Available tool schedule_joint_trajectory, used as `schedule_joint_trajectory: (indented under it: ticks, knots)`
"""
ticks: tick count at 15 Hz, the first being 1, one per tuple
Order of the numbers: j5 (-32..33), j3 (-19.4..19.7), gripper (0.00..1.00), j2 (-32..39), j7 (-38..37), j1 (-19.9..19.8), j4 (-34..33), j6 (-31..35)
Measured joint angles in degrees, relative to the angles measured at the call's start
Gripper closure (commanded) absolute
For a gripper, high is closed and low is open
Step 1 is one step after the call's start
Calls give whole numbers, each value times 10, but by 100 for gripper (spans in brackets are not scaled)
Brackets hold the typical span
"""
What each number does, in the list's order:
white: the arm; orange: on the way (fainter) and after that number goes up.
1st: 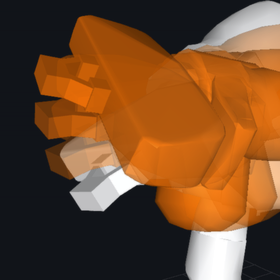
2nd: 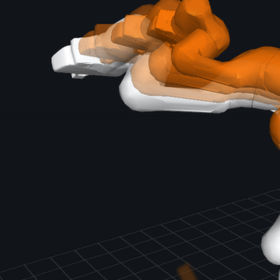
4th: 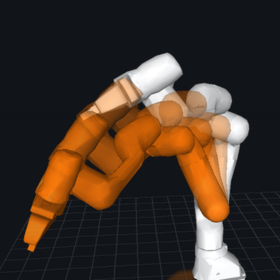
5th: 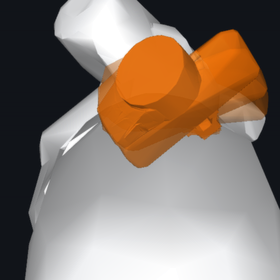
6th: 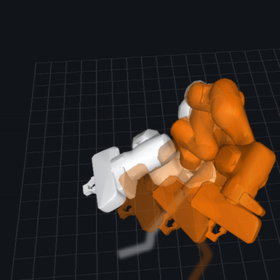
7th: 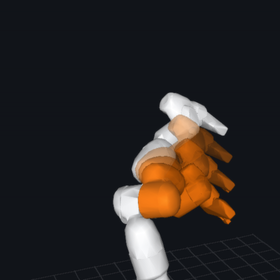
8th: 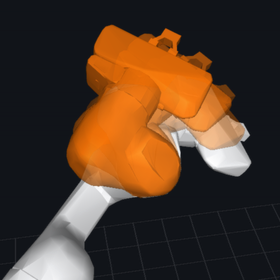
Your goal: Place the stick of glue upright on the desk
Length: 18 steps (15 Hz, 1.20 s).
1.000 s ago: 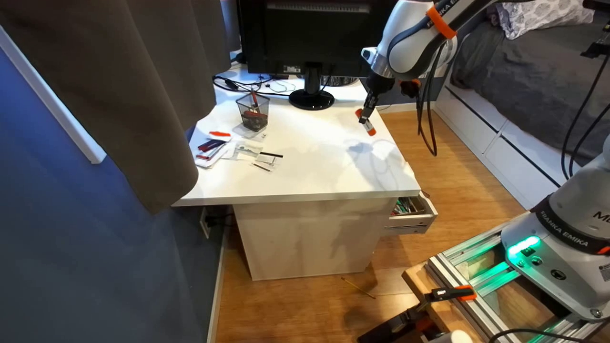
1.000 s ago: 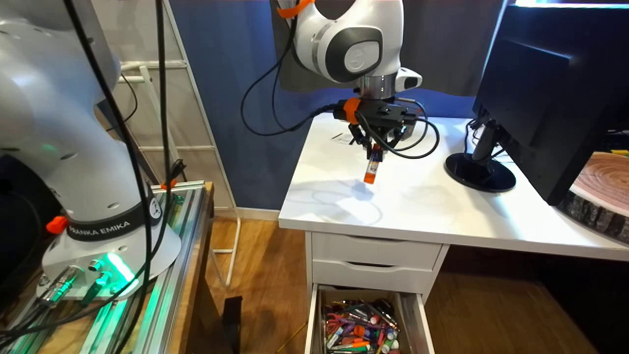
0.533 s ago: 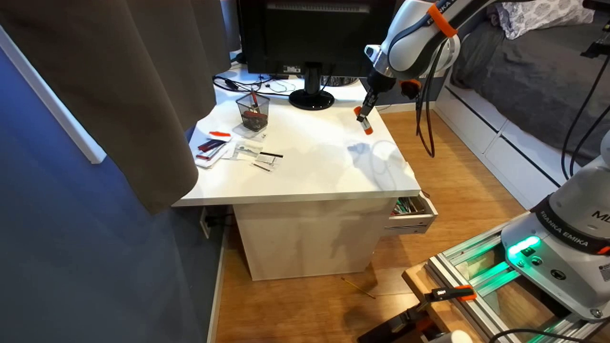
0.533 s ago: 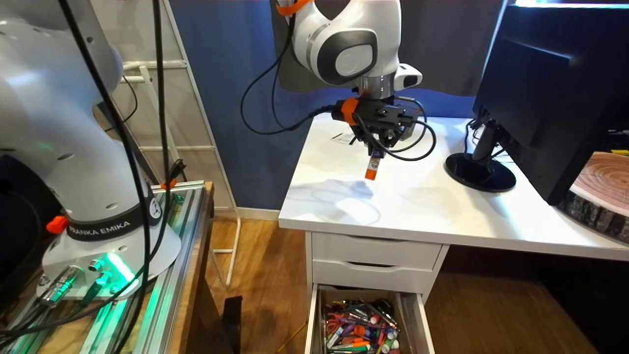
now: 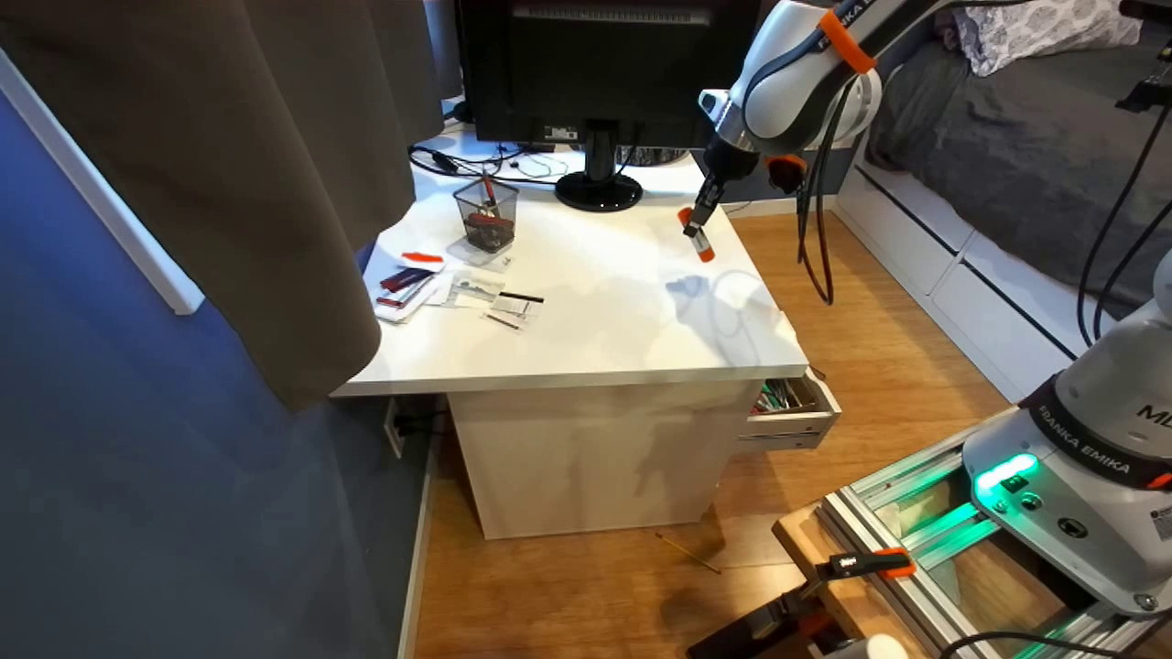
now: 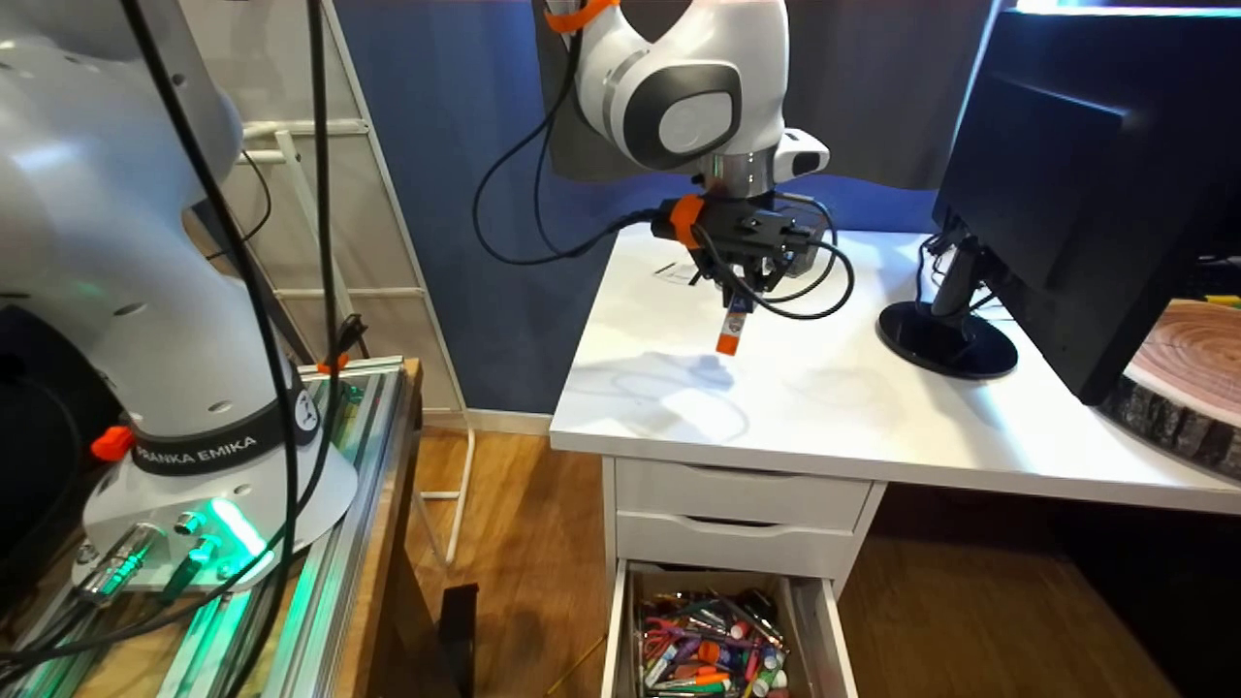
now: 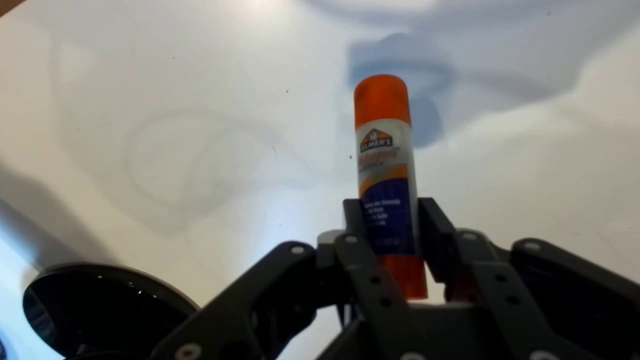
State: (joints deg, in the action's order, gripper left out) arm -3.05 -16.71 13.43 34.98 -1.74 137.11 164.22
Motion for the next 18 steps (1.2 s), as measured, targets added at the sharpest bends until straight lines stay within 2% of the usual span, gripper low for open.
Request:
schedule_joint_trajectory:
  ticks: [4, 7, 12, 18]
  knots:
    - [-45, -26, 92, 9, 31, -17, 0, 22]
    - [-85, -62, 92, 19, 65, -43, 0, 51]
    - [-137, -134, 92, 37, 128, -106, 0, 83]
    - [-149, -208, 92, 66, 175, -179, -1, 114]
